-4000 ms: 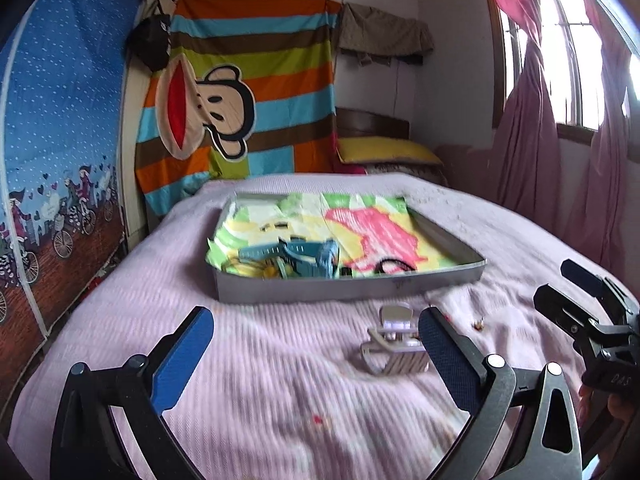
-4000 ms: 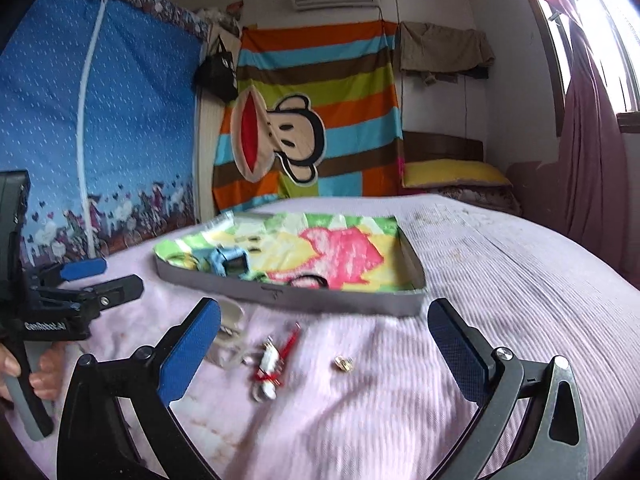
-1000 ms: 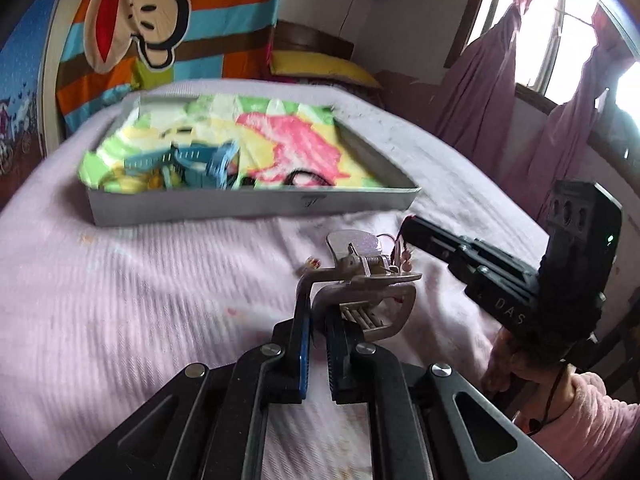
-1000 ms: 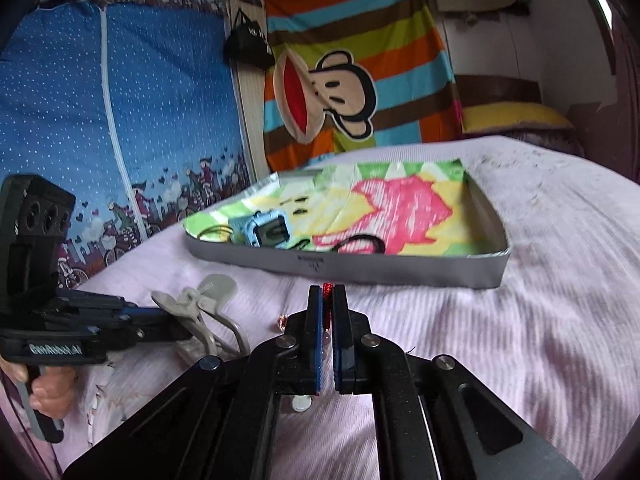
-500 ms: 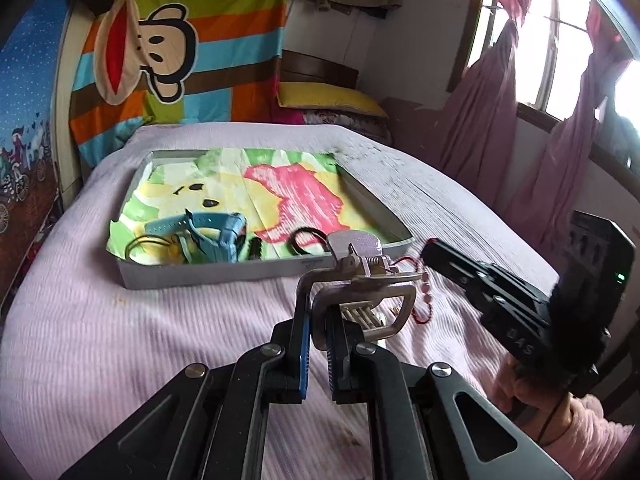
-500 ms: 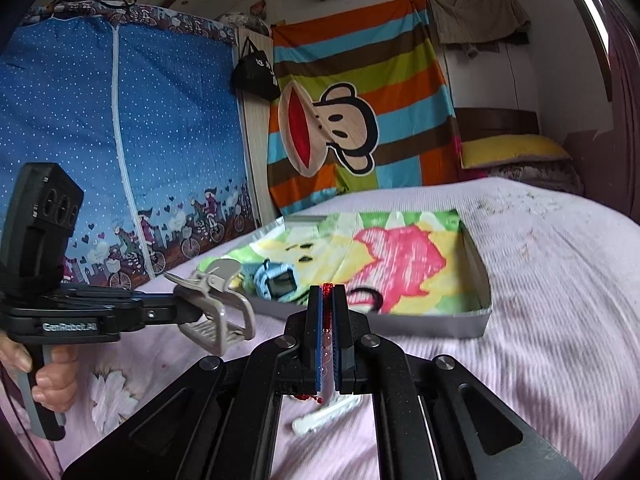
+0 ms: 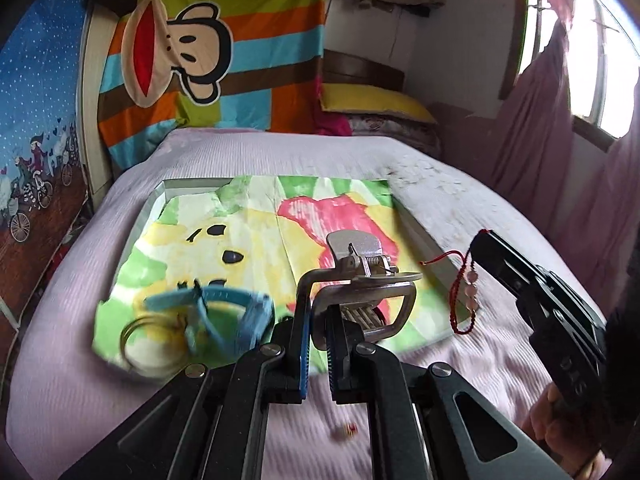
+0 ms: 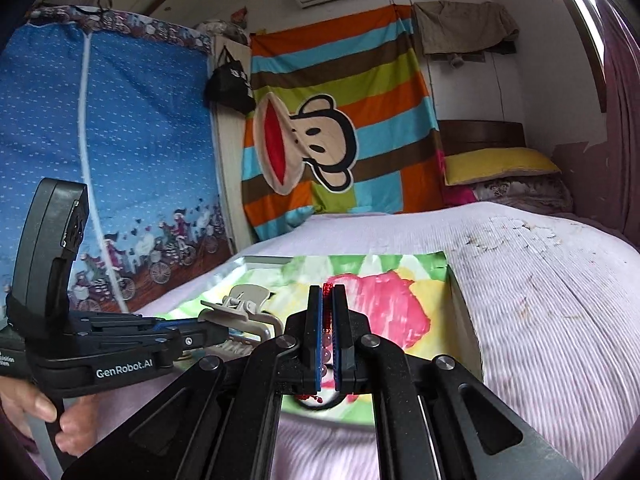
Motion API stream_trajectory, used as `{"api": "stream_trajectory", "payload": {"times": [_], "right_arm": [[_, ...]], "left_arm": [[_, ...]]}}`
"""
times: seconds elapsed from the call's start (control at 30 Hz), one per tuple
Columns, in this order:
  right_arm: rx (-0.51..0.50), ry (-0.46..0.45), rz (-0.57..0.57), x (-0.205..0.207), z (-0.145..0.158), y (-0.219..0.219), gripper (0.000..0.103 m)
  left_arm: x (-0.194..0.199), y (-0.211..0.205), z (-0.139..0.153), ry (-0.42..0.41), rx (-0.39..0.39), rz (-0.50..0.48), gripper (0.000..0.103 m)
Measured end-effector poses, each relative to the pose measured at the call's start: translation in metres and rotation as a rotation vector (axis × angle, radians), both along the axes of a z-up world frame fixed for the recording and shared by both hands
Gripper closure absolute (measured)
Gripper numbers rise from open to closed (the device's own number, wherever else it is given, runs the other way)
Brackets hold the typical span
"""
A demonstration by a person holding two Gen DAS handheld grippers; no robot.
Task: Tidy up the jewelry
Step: 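Carry the claw clip and keychain over the tray and open both tools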
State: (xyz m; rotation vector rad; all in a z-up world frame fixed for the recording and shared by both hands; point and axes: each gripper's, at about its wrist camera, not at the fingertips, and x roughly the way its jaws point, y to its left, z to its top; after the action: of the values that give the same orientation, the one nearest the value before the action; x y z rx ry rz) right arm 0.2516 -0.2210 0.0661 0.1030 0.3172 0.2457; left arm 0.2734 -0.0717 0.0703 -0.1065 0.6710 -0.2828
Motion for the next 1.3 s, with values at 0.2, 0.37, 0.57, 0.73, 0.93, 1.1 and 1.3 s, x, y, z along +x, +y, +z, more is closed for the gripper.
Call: {"api": "stream_trajectory", "payload": {"times": [0.2, 0.37, 0.57, 0.73, 0.93, 1.1, 1.3], "right_arm": [[-0.002, 0.076, -0.027, 0.038, -0.017, -0.009, 0.099], [0.017, 0.155, -0.046, 0.055, -0.035, -0.018, 0.099], [0.043, 0.265, -0.048, 0.067, -0.061, -0.024, 0.099], [0.056, 0.314, -0.046, 0.071, -0.071, -0.027, 0.099], [0.050, 0.311, -0.048, 0.065, -0.068, -0.030, 0.098], [0.032, 0.292, -0.043, 0.057, -0.063, -0.032, 0.097], [0.006, 0.232, -0.042, 0.036, -0.054, -0.035, 0.065]], "left_arm": [[0.030, -0.017, -0.014, 0.025, 0.038, -0.001, 0.096], [0.044, -0.026, -0.023, 0.060, 0.049, -0.002, 0.096], [0.055, -0.028, -0.039, 0.135, 0.034, -0.012, 0.096], [0.054, -0.028, -0.041, 0.144, 0.022, -0.018, 0.095], [0.047, -0.023, -0.044, 0.145, 0.007, -0.015, 0.095], [0.043, -0.017, -0.048, 0.154, -0.013, -0.013, 0.093], [0.029, -0.006, -0.053, 0.144, -0.043, -0.012, 0.084]]}}
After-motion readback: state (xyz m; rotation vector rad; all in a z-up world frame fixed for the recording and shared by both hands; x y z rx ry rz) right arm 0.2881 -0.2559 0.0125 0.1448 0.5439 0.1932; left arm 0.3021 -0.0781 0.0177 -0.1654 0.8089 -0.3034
